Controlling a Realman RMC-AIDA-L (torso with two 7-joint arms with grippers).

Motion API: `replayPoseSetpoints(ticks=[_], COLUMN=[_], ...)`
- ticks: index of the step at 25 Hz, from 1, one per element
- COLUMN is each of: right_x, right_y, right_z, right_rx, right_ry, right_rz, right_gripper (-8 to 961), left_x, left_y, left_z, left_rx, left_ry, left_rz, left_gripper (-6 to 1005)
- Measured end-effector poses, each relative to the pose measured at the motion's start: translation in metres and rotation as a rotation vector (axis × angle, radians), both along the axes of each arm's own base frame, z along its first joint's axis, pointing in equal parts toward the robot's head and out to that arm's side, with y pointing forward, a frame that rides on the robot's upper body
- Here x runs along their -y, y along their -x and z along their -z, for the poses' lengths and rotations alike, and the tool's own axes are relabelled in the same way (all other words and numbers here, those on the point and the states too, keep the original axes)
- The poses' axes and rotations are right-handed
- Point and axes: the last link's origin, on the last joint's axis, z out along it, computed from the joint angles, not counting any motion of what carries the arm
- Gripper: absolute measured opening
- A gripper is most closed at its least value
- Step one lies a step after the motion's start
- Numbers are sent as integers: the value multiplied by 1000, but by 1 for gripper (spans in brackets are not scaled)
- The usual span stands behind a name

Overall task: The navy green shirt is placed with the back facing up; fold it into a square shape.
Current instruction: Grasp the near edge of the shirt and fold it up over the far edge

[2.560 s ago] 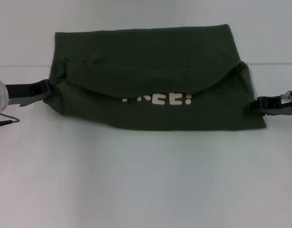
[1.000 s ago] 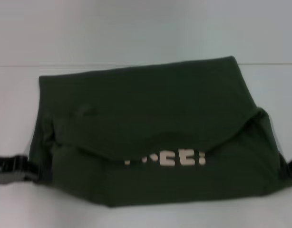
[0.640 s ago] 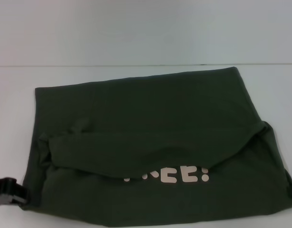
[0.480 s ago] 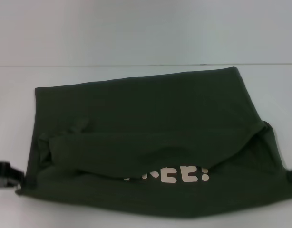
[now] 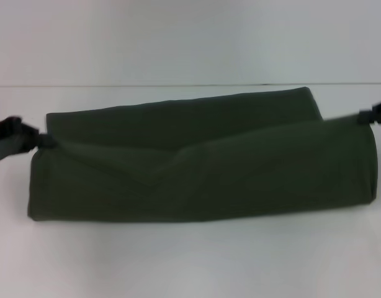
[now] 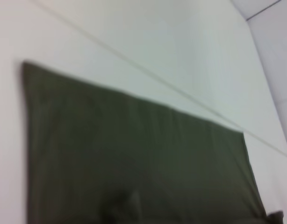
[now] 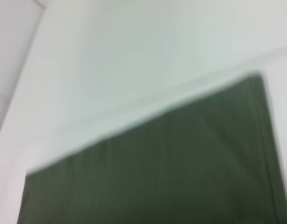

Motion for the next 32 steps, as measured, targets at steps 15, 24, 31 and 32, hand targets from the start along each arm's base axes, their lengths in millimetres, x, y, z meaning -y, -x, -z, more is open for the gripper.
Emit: replayPoseSetpoints(ticks=[15, 24, 31, 32], right_x=[-72, -94, -100, -100], right_y=[15, 39, 41, 41], right_z=[26, 48, 52, 52], right_rx=[196, 305, 355, 358], right_ry=[-399, -498, -554, -556], right_rz=[29, -9, -7, -5], right_gripper=[17, 18, 19, 19], left_x=[-66, -76, -83, -84], left_y=[-17, -14, -20, -20], left_z=[30, 38, 40, 40], left_rx=[-144, -184, -197, -200], left_ry=[-201, -263, -306, -310], left_rz=[-83, -109, -96, -97], left_gripper=[21, 22, 22, 22])
